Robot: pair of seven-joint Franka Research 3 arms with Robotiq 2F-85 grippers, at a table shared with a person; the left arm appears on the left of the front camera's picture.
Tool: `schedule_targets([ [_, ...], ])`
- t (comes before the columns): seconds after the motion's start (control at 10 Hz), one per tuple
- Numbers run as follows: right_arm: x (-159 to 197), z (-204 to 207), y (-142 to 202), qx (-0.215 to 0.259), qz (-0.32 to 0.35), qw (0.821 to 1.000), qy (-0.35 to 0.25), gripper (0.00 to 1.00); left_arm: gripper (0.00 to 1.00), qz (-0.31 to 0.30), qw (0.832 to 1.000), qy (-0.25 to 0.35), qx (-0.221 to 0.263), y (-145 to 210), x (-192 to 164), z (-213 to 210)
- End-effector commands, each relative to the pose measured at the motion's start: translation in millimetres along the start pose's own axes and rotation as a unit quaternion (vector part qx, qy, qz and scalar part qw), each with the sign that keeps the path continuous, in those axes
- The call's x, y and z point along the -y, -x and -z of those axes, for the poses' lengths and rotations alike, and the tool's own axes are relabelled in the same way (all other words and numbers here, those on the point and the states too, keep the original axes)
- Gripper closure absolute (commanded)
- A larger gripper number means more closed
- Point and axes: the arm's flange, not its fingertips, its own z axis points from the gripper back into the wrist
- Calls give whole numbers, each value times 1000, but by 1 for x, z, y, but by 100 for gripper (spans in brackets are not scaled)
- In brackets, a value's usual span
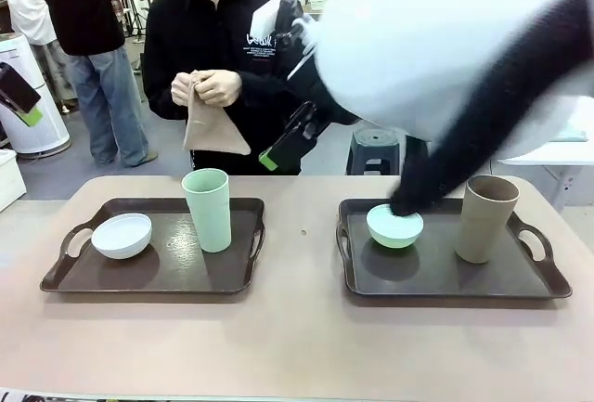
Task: Set up a tray with a mat and arrange the tableware.
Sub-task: Pick up the Picnic Bowl and Reusable plastic cup from the Handle tray in front of the human's position and hold them in the air.
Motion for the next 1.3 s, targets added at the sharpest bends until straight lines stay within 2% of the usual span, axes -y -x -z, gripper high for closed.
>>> schedule_targets([
  [0.0, -9, -6, 9, -7, 6, 1000, 12, 0, 0, -6, 1000, -5, -1, 3, 2, 0],
  [0.1, 0, 0, 0, 0, 0, 1000, 0, 0, 0, 0, 1000, 0, 0, 0, 0, 0],
  [0.3, 70, 49, 17, -33, 21, 992, -118, 0, 0, -12, 994, 12, -106, -27, 3, 52],
  [0.4, 89, 65, 24, -50, 24, 987, -150, 0, 0, -4, 990, 12, -139, -25, 6, 72],
  [0.6, 111, 97, 12, -48, 21, 985, -166, 0, 0, 18, 982, 22, -189, -32, 18, 106],
  [0.7, 107, 112, 5, -41, 0, 980, -193, 0, 0, 19, 983, 22, -181, -30, 23, 111],
  [0.8, 104, 93, 35, -56, 32, 988, -139, 0, 0, 15, 986, 29, -165, -17, 14, 113],
  [0.9, 104, 93, 35, -56, 32, 988, -139, 0, 0, 15, 986, 29, -165, -17, 14, 113],
  [1.0, 111, 108, 18, -51, 21, 985, -166, 0, 0, 15, 986, 29, -165, -17, 14, 113],
  [1.1, 112, 104, 20, 5, -46, 988, -144, 0, 0, 22, 983, 37, -176, -22, 18, 123],
  [1.2, 120, 127, 25, 47, -39, 992, -114, 0, 0, 4, 977, 86, -193, -24, 13, 138],
])
